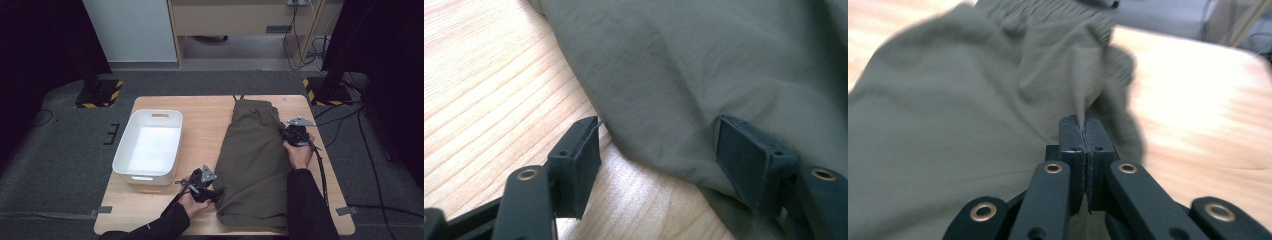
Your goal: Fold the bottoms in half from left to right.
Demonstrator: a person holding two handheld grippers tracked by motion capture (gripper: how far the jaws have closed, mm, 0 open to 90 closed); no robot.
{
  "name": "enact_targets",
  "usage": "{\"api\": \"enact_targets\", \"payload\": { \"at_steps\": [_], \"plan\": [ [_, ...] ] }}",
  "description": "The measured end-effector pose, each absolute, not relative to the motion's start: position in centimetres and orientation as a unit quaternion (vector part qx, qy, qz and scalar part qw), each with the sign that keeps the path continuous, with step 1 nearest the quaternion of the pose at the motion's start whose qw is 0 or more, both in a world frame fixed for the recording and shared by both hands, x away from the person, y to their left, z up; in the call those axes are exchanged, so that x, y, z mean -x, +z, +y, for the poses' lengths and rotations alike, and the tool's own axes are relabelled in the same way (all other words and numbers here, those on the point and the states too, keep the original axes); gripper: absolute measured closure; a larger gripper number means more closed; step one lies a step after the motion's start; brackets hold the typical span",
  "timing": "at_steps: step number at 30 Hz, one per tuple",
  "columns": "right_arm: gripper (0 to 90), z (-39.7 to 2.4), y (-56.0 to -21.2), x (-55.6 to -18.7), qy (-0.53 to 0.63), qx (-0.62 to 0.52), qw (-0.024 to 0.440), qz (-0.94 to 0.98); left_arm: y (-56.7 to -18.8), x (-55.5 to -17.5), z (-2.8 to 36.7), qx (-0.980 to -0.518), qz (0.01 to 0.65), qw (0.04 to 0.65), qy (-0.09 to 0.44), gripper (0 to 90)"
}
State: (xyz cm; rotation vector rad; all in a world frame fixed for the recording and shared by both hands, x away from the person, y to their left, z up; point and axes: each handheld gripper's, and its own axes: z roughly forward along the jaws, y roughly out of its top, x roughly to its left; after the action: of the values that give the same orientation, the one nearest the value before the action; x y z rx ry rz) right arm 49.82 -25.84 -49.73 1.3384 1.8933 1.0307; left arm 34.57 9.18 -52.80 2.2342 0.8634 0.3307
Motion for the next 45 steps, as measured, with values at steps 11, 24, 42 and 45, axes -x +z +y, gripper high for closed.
{"api": "enact_targets", "payload": {
  "at_steps": [11, 24, 42, 45],
  "plan": [
    [79.1, -27.3, -51.7, -50.3, 0.335, -0.538, 0.305, 0.711, -52.7, -34.4, 9.2, -0.868, 0.327, 0.353, 0.124, 34.6],
    [46.0, -26.8, -46.6, -49.9, 0.442, -0.479, 0.320, 0.688, -50.7, -36.3, 9.7, -0.845, 0.330, 0.398, 0.136, 35.0],
    [34.5, -24.2, -52.9, -55.5, 0.410, -0.538, 0.278, 0.683, -52.8, -37.8, 9.1, -0.870, 0.310, 0.358, 0.135, 39.8],
    [29.6, -24.6, -53.4, -55.8, 0.392, -0.564, 0.254, 0.681, -52.8, -37.6, 9.2, -0.874, 0.305, 0.358, 0.119, 40.5]
  ]
}}
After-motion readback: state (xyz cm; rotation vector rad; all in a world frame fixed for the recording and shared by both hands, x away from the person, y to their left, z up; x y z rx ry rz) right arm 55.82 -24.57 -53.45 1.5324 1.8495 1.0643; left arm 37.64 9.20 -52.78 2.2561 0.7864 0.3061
